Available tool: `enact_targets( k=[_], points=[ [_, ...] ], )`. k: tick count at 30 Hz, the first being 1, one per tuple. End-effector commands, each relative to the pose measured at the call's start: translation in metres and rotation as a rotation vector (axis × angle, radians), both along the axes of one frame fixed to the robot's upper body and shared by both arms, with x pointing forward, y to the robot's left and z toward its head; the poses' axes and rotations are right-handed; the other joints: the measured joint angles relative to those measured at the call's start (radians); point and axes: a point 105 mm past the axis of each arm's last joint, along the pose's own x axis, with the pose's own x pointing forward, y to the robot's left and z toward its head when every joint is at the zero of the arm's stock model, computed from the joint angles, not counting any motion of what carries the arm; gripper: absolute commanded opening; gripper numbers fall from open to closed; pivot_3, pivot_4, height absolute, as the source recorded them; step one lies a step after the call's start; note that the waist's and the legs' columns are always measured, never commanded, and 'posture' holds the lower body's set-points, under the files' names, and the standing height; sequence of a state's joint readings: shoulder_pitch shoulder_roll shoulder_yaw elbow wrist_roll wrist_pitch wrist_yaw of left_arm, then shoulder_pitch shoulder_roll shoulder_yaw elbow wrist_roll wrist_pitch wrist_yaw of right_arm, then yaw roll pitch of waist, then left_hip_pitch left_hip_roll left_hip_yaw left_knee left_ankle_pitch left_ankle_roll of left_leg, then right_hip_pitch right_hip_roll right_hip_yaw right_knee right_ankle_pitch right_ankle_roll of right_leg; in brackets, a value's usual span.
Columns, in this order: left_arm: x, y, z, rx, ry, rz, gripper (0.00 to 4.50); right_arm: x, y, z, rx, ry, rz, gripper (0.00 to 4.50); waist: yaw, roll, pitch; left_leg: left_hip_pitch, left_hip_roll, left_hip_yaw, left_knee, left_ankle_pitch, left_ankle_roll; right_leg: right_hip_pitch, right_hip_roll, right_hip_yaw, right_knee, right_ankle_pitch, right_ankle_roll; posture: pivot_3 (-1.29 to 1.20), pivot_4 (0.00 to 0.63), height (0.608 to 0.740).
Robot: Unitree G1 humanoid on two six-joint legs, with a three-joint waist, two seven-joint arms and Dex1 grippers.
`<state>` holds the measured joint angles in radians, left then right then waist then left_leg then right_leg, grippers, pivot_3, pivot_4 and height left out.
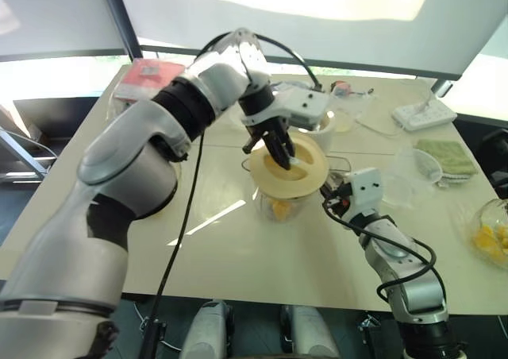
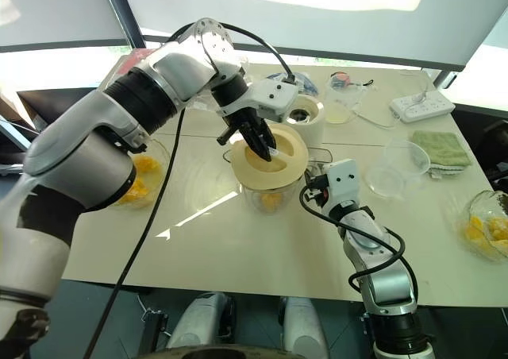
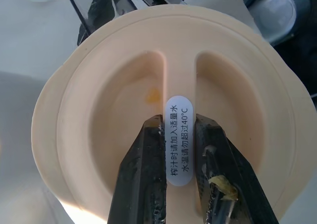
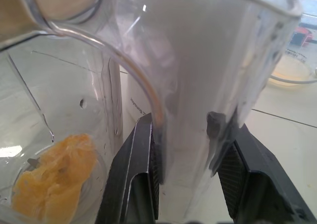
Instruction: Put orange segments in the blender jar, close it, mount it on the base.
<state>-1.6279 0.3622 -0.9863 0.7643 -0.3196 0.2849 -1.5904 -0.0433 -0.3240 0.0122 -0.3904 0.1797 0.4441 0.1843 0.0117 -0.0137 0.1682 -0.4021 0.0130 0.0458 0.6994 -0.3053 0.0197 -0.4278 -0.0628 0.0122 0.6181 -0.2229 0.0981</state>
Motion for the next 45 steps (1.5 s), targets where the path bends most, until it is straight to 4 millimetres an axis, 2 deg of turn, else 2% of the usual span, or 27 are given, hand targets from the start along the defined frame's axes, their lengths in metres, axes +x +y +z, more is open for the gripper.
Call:
enact_targets(
  k=[1,6,9,14,16,24,32,38,43,45],
  points=[
    [-0.011,-0.003,-0.021,0.042,0.119,0.052,0.22,-0.001,-0.007,0.012,-0.031,-0.053,-0.042,1.02,0.000,0.000,0.000,0.000,0.000,0.000,0.000,0.000,0.000,0.000,0.000,0.000,0.000,0.000,0.000,0.00,0.150,0.740],
    [0.003,-0.006,-0.036,0.000,0.083,0.260,0.22,0.001,-0.008,0.013,-0.027,-0.063,-0.051,1.02,0.002,0.002,-0.002,0.000,-0.001,0.000,0.000,0.000,0.000,0.001,0.000,0.001,0.000,-0.001,0.001,0.00,0.150,0.740],
    [0.009,0.012,-0.066,0.074,0.011,0.287,0.22,0.003,-0.008,0.013,-0.026,-0.064,-0.044,1.02,0.002,0.005,-0.007,0.004,-0.001,-0.001,0.000,0.000,0.000,0.004,0.000,0.003,0.000,-0.001,0.002,0.00,0.150,0.740],
    [0.003,0.028,-0.083,0.166,0.000,0.291,0.22,0.005,-0.009,0.014,-0.034,-0.065,-0.031,1.02,-0.001,0.007,-0.013,0.022,-0.001,-0.002,-0.001,-0.001,0.001,0.023,0.000,0.006,-0.004,-0.003,0.003,0.00,0.150,0.740],
    [-0.001,0.026,-0.085,0.178,0.027,0.337,0.22,0.006,-0.010,0.015,-0.038,-0.067,-0.032,1.02,-0.003,0.007,-0.015,0.028,-0.001,-0.002,-0.002,-0.001,0.001,0.026,-0.001,0.007,-0.006,-0.005,0.006,0.00,0.150,0.740],
    [0.004,0.015,-0.093,0.143,0.065,0.579,0.22,0.005,-0.011,0.014,-0.037,-0.066,-0.037,1.02,0.001,0.010,-0.026,0.028,-0.002,-0.003,-0.003,-0.002,0.002,0.025,-0.001,0.008,-0.005,-0.005,0.006,0.00,0.150,0.740],
    [0.009,0.023,-0.111,0.160,0.135,0.849,0.22,0.007,-0.009,0.014,-0.041,-0.067,-0.028,1.02,0.002,0.010,-0.036,0.029,-0.006,-0.007,-0.003,-0.002,0.003,0.030,-0.003,0.009,-0.009,-0.008,0.010,0.00,0.150,0.740],
    [0.004,0.021,-0.113,0.146,0.132,0.799,0.22,0.008,-0.009,0.014,-0.045,-0.069,-0.026,1.02,-0.001,0.013,-0.044,0.029,-0.018,-0.013,-0.007,-0.003,0.004,0.032,-0.019,0.009,-0.009,-0.011,0.016,0.00,0.150,0.740],
    [0.001,0.015,-0.106,0.114,0.133,0.734,0.22,0.008,-0.010,0.014,-0.047,-0.068,-0.022,1.02,-0.002,0.013,-0.045,0.030,-0.018,-0.014,-0.011,-0.004,0.004,0.032,-0.020,0.008,-0.009,-0.012,0.016,0.00,0.150,0.740],
    [0.001,0.014,-0.103,0.104,0.131,0.711,1.30,0.009,-0.011,0.014,-0.047,-0.067,-0.022,1.02,-0.003,0.013,-0.046,0.031,-0.018,-0.015,-0.013,-0.004,0.004,0.032,-0.020,0.008,-0.009,-0.013,0.015,0.00,0.150,0.740]
  ],
)
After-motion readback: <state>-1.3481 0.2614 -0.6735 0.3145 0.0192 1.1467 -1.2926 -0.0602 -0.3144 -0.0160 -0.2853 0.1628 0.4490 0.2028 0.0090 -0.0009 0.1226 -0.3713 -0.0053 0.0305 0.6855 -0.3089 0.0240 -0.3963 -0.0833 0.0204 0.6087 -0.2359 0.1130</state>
